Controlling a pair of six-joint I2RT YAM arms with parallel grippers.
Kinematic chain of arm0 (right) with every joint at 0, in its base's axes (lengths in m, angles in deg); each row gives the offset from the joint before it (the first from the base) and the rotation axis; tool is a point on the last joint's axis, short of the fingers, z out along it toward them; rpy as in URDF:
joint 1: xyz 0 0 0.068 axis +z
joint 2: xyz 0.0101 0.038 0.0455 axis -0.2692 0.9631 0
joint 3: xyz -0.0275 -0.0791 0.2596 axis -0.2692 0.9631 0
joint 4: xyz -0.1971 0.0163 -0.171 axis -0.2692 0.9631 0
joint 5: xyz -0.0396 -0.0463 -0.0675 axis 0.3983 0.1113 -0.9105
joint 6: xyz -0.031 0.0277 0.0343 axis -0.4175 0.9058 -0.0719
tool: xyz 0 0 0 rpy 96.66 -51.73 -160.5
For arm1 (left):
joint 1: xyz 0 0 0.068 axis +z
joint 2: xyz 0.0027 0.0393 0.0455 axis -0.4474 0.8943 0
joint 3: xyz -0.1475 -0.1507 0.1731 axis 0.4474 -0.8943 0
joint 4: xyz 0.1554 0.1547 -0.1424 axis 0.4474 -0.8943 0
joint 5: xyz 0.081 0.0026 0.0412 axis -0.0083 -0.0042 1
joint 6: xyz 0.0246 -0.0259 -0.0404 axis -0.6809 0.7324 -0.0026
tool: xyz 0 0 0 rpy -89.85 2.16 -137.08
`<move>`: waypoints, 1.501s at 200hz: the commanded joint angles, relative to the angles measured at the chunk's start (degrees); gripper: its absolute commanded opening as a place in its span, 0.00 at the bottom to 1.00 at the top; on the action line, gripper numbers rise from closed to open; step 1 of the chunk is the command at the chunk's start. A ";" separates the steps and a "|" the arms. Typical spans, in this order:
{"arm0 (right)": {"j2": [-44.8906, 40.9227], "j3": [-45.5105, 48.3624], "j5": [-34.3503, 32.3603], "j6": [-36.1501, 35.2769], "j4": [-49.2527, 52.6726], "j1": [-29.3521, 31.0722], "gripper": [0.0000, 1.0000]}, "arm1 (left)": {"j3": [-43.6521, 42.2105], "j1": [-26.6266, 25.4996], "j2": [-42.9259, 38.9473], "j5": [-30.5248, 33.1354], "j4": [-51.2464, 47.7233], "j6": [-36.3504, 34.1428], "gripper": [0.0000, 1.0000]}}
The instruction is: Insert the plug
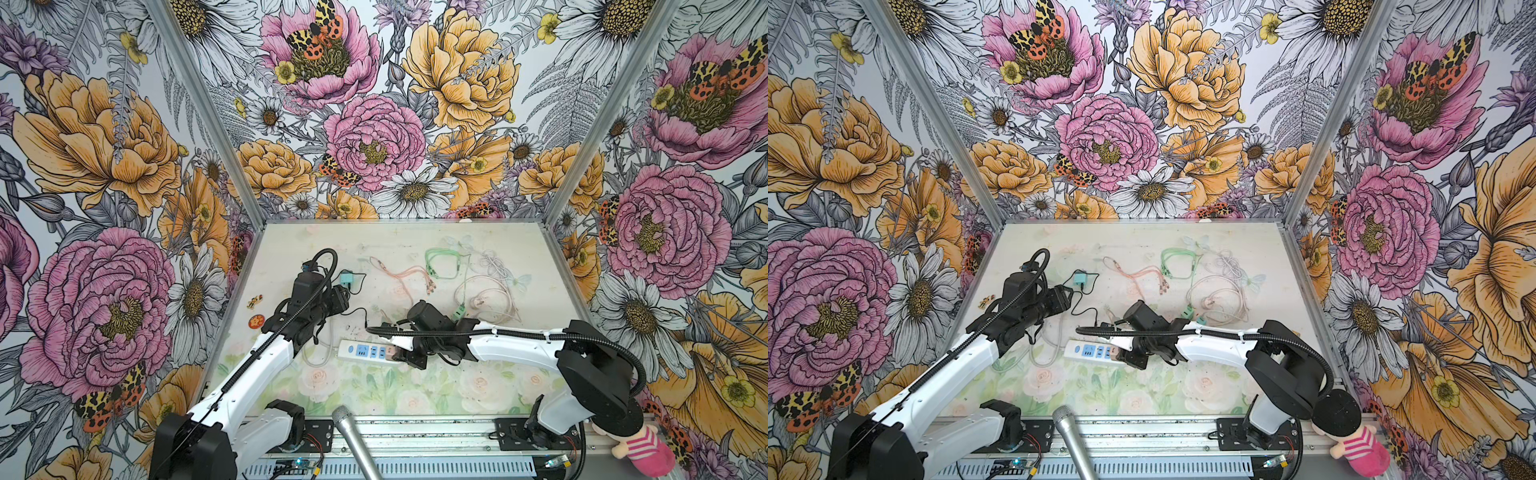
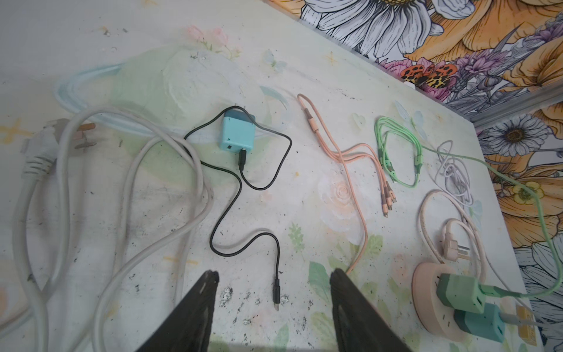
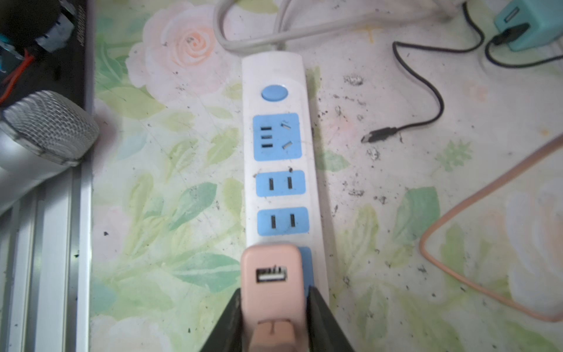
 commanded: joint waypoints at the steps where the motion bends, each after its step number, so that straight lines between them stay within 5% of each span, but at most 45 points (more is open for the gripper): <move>1: -3.51 1.44 -2.27 1.12 3.90 -0.71 0.44 | 0.69 0.32 2.76 0.46 0.75 2.02 0.62; 79: -18.44 2.52 0.40 5.01 4.17 -4.10 0.58 | 10.88 0.12 19.81 4.86 2.77 -0.69 0.61; 133: -33.23 1.53 -5.02 8.52 4.12 -8.24 0.66 | 22.73 1.48 35.31 4.81 -0.15 -3.32 0.58; 215: -28.02 -3.77 -1.72 8.03 3.94 -11.63 0.66 | 32.04 1.54 45.97 9.90 -6.90 -7.64 0.60; 300: -23.62 -8.35 -1.21 9.97 2.56 -11.77 0.66 | 37.23 3.37 53.82 5.23 -6.25 -9.64 0.61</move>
